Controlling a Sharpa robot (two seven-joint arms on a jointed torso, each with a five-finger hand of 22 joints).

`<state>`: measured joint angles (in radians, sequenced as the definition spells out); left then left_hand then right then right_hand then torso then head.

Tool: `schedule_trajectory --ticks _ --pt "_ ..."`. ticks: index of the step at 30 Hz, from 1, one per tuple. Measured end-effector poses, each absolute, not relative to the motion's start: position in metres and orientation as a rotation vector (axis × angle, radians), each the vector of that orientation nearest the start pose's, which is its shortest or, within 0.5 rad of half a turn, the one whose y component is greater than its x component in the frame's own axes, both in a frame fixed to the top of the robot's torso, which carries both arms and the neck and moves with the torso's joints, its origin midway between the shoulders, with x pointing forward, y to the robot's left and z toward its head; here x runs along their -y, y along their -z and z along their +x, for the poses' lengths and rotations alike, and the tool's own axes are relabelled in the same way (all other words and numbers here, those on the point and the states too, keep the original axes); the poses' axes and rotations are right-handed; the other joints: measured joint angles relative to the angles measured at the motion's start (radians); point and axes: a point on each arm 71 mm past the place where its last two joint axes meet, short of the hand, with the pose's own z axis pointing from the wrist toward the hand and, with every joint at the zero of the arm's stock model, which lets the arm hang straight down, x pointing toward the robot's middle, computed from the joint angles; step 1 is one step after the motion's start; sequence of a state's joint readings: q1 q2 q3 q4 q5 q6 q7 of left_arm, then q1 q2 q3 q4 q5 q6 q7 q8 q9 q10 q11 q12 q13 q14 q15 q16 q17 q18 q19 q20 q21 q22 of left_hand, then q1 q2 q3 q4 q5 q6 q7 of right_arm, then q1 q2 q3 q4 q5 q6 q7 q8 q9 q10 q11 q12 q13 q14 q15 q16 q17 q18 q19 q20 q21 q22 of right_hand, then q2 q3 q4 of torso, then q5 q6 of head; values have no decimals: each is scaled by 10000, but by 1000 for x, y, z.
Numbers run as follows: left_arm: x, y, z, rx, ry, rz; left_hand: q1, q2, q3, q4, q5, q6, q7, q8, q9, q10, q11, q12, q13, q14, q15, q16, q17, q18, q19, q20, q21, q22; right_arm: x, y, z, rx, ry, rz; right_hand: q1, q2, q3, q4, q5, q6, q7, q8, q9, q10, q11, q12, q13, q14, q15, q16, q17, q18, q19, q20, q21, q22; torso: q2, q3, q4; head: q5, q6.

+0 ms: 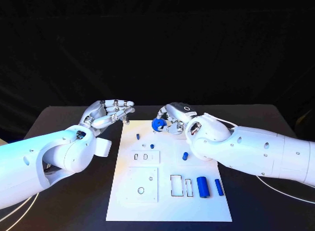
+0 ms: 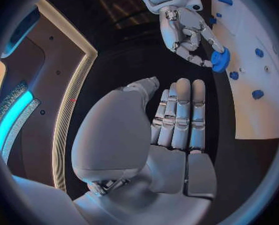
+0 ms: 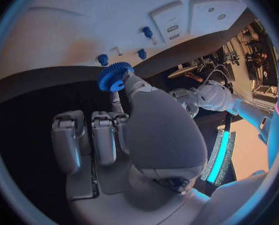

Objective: Assemble the parts on the task board

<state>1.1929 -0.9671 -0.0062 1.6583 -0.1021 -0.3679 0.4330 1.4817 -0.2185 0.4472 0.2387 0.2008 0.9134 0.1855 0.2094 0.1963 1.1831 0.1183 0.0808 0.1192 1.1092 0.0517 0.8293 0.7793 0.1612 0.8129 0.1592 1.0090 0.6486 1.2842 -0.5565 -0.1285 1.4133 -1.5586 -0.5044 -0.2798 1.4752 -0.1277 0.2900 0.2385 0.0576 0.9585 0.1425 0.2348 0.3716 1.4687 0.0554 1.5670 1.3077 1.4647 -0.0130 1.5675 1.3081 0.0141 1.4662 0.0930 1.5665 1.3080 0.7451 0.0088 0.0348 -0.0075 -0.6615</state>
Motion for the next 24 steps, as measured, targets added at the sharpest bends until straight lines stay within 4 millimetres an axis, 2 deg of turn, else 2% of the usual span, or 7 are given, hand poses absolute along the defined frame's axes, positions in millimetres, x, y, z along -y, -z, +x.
schedule_trajectory --ticks 10,24 --pt "-230 154 467 -13508 15317 -9887 0 0 0 0 0 0 0 0 -1 0 0 0 -1 1 1 0 -1 0 0 0 0 -1 72 181 501 -14897 -6263 -2238 -95 -96 59 -2 -13 1 -1 3 1 0 0 0 -1 0 0 0 -1 1 0 1 0 -1 14 -1 15 48 -21" --pt "-230 154 468 -13503 15303 -9895 0 0 28 -28 0 0 0 0 7 0 0 0 -3 2 2 60 -2 0 0 0 0 24 66 198 508 -15243 -5807 -2352 -95 -97 61 0 5 42 26 -10 -21 0 1 0 -2 1 1 0 -3 1 0 1 0 -3 22 2 20 128 -81"
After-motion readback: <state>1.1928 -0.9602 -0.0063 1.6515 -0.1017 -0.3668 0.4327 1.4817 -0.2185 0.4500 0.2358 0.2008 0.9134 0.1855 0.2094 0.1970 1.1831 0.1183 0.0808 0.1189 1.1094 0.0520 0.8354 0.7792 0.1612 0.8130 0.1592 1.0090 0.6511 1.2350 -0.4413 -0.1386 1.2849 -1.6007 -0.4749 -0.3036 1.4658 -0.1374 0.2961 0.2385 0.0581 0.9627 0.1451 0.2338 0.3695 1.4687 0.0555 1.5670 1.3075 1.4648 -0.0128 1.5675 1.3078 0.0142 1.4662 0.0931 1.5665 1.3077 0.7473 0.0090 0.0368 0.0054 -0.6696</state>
